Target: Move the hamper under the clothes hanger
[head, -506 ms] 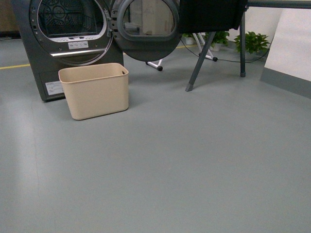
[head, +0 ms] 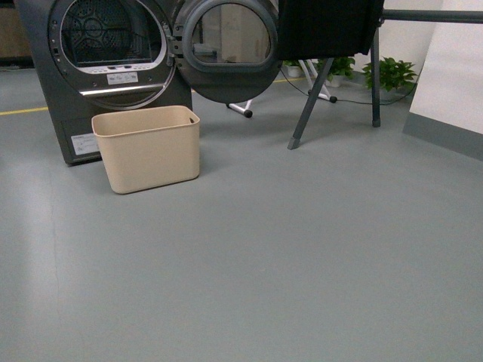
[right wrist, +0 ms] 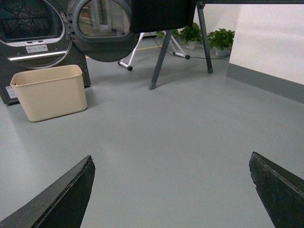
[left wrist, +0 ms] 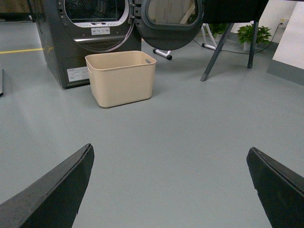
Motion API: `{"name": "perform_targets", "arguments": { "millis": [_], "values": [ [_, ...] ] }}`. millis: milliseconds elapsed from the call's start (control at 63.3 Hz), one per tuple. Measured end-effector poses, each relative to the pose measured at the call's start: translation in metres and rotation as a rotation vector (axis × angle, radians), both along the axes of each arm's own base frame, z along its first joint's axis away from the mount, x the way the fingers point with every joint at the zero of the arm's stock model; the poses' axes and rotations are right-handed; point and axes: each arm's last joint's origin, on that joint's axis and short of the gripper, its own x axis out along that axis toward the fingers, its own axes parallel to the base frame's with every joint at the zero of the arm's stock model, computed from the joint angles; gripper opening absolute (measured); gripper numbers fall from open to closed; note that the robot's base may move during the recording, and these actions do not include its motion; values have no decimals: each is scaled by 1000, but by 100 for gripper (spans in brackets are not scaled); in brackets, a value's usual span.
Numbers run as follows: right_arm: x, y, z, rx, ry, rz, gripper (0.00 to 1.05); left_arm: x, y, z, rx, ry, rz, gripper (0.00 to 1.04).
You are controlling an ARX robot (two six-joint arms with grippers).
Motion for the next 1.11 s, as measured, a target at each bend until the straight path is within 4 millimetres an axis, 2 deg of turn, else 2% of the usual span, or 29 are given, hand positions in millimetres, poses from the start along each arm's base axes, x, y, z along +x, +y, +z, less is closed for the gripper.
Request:
{"name": "perform_targets", "arguments": {
  "millis": [1106],
  "values": [
    [0,0,0,0,0,0,97,0,0,0,0,0,-1,98]
  ]
}}
